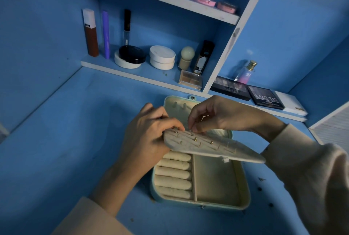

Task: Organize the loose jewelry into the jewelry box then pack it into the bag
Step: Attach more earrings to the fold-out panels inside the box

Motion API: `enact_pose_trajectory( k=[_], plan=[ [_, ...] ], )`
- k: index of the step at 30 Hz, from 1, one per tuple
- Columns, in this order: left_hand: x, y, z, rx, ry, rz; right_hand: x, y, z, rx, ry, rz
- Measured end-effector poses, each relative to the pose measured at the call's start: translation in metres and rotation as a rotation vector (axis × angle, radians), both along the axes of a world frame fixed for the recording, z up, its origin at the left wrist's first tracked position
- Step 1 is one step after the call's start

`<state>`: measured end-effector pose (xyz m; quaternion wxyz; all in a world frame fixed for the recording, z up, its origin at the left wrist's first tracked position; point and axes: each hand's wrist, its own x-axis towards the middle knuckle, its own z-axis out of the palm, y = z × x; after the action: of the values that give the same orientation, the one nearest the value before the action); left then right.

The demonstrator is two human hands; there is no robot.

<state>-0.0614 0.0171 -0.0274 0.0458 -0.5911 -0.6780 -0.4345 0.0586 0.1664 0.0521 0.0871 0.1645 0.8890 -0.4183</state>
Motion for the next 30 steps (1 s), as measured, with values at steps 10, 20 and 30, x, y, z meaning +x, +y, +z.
enact_pose_trajectory(
  k=[10, 20, 30],
  plan=[
    [0.002, -0.002, 0.001, 0.009, 0.061, 0.008, -0.004, -0.004, -0.002, 0.085, -0.022, 0.027],
    [0.001, 0.0, -0.002, 0.025, 0.03, 0.015, 0.002, -0.006, -0.004, 0.053, -0.021, -0.031],
    [0.002, 0.007, -0.005, 0.045, -0.11, 0.043, 0.078, 0.02, -0.01, -0.064, 0.258, -0.306]
  ],
)
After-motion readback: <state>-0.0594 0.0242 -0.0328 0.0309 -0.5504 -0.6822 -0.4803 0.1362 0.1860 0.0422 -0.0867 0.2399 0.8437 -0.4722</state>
